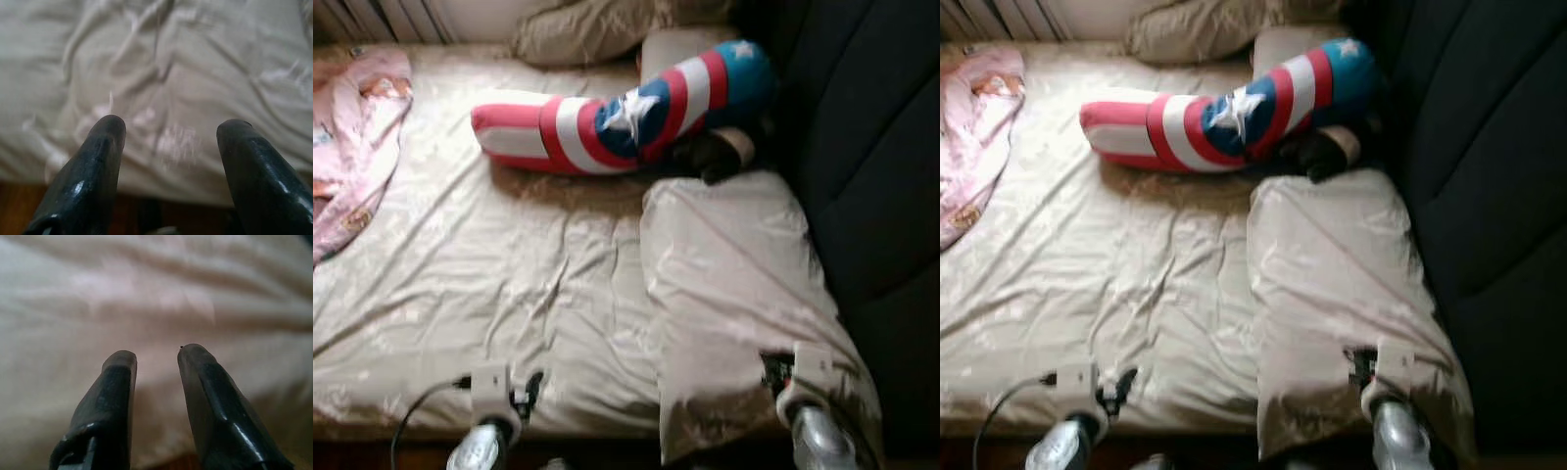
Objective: Clean up the room
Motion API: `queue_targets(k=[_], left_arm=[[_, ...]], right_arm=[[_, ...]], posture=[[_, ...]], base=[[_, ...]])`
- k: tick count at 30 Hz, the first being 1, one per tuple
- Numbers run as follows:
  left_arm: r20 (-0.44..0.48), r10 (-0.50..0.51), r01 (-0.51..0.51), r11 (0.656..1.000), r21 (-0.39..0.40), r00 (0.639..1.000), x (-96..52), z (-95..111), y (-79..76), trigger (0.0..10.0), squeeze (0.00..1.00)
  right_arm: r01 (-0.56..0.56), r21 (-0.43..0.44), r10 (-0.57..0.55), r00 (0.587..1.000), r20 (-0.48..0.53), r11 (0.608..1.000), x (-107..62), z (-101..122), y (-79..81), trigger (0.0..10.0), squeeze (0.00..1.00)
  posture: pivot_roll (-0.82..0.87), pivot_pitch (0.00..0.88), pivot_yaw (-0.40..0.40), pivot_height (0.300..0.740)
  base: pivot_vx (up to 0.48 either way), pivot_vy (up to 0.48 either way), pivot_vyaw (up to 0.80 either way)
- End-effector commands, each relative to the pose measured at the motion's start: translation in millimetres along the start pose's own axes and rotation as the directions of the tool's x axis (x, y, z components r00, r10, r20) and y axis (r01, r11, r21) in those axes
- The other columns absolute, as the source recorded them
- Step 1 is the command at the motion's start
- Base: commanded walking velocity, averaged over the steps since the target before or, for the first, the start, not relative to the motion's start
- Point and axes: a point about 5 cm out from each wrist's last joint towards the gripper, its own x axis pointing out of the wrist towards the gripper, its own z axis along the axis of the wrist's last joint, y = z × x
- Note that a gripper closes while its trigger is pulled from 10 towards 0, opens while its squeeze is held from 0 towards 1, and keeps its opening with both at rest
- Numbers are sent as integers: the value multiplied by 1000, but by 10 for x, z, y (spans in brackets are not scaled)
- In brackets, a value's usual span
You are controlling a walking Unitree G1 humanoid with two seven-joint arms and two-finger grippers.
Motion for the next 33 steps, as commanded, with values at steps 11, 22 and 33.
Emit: queue_targets(k=[11, 22, 33], left_arm=[[-255, 53, -39, 997, 60, 966, -64, -378, 111, 10000, 0], [-280, 53, -39, 998, 57, 958, 23, -303, 75, 10000, 0], [-292, 67, -54, 997, 52, 954, 116, -207, 5, 10000, 0]], right_arm=[[53, 51, -35, 952, -304, 997, -211, -608, -59, 10000, 0], [79, 54, -57, 946, -320, 995, -161, -531, -123, 10000, 0], [12, -21, -18, 951, -310, 1000, -80, -385, -139, 10000, 0]], posture=[[33, 102, -27, 740], [7, 66, 2, 740], [24, 35, -4, 740]], base=[[0, 0, 0], [0, 0, 0], [0, 0, 0]])
